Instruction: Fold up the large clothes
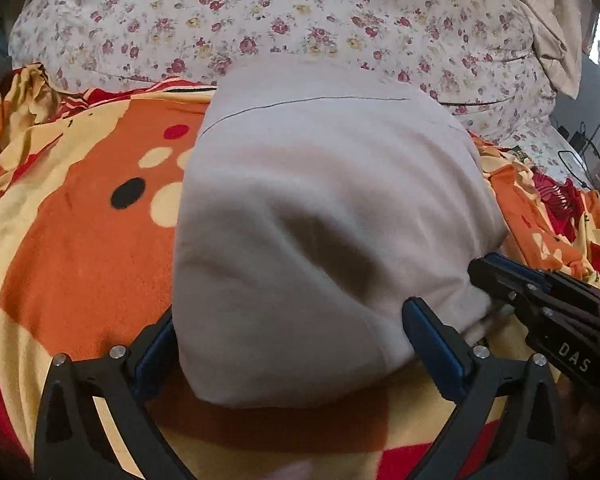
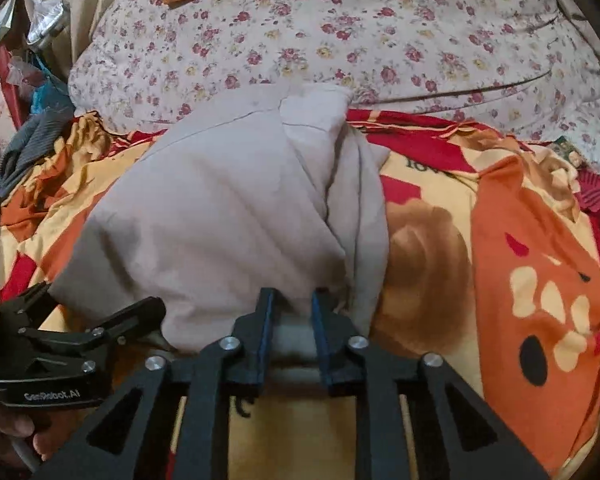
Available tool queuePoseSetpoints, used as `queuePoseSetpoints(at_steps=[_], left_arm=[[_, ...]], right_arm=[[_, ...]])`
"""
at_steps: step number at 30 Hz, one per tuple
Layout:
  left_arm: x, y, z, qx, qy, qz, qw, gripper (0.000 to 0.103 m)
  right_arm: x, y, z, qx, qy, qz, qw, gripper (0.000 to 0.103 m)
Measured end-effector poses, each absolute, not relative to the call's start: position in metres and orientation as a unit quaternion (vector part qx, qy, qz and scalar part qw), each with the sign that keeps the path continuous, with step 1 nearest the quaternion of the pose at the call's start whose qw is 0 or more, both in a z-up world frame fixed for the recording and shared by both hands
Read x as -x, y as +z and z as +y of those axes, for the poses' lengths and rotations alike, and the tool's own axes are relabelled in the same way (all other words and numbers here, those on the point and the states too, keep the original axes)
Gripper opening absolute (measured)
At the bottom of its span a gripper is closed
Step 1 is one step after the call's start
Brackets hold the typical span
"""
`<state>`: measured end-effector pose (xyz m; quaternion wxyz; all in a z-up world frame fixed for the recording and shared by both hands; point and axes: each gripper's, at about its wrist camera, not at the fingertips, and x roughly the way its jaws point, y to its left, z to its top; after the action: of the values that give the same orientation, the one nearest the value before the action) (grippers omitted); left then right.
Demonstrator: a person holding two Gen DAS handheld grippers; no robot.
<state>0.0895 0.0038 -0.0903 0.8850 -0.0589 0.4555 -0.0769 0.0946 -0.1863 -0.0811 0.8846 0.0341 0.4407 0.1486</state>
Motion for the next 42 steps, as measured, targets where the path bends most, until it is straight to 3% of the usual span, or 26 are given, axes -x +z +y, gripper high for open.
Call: queuePoseSetpoints(at_steps=[6,8,10,18,26,42], left_arm=[[-0.057,-0.065,0.014,0.072,-0.067,0.421,0.902,0.100],[-0.040,-0.060,0.014,0.073,-0.055,0.409,0.908,0.100],[-0.025,-0.056,0.010,0.072,-0.044,0.409,0.909,0.100],[0.024,-0.023,-0.016,0.024,-0.005,0.407,0.913,0.100],[0.057,0.025,-0.024,0.026,-0.023,0.369,0.929,0.100],[0.070,0.039,-0.024,0.032,-0.024,0.354,0.935,0.100]], right_arm=[[-0.068,-0.052,-0.200,-0.060,0.150,0.407,0.899,0.031],[-0.047,-0.036,-0.203,-0.023,0.120,0.375,0.919,0.062],[-0.030,-0.025,-0.205,-0.002,0.100,0.354,0.930,0.079],[0.027,-0.013,-0.227,-0.016,0.037,0.399,0.916,0.079],[0.070,0.036,-0.238,-0.007,0.042,0.367,0.929,0.081],[0.087,0.061,-0.227,0.008,0.035,0.350,0.936,0.083]])
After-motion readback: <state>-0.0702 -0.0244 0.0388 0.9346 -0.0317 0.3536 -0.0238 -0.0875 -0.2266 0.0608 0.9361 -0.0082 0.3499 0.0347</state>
